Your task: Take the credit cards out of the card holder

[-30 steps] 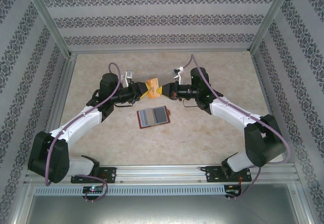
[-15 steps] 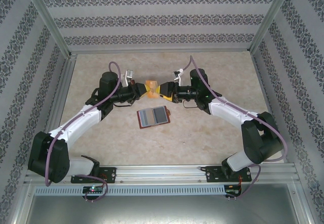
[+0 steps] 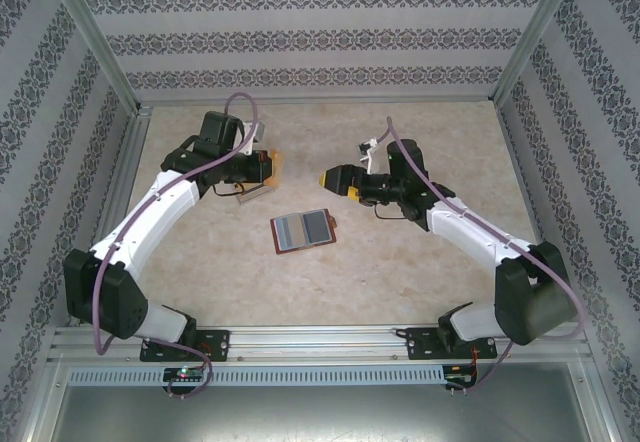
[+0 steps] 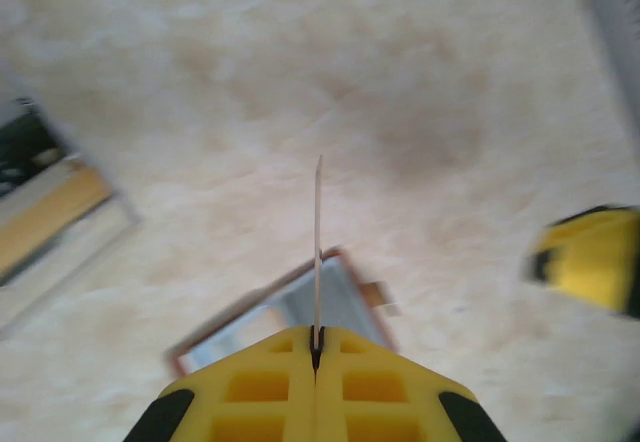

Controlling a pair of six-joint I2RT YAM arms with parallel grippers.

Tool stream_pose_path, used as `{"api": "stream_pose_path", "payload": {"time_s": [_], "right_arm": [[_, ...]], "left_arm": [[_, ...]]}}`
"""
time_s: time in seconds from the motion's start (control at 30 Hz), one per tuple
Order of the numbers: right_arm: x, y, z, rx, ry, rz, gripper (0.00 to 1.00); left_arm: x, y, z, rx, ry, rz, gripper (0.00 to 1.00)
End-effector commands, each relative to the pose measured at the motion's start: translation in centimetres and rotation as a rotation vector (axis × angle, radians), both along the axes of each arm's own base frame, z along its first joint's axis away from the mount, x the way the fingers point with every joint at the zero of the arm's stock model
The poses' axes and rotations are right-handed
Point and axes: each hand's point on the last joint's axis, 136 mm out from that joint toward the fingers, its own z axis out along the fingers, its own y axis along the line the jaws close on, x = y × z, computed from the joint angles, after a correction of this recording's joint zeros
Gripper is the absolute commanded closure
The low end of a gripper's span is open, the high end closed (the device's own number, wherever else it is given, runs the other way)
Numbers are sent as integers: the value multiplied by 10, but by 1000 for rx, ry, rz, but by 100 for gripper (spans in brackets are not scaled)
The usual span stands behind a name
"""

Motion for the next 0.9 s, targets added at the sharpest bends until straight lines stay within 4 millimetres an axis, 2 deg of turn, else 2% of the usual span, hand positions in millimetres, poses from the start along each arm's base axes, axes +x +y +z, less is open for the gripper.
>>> {"api": "stream_pose_path", "payload": {"time_s": [0.0,0.1,0.2,0.33,0.53,0.87], "right_arm": [[-3,-11,-2,-64,-52,-18,2],[-6,-14,-2,-76,-61,-19,2],[-7,-17,-2,-77,-63,-24,2],[-8,-21,-3,-76,-63,-31,2],[-7,-25,-5,-76,-50,-36,2],[-4,-26,-11,-79,-25,-41,2]], "left_arm": [[6,32,-15,302,-111,-107,100],[6,27,-18,388,-210,-271,100],[10,32,-25,512,-272,-375,100],[20,46,-42,687,-275,-470,100],[37,53,-61,834,-304,-568,100],[55,52,-96,882,-258,-627,100]]}}
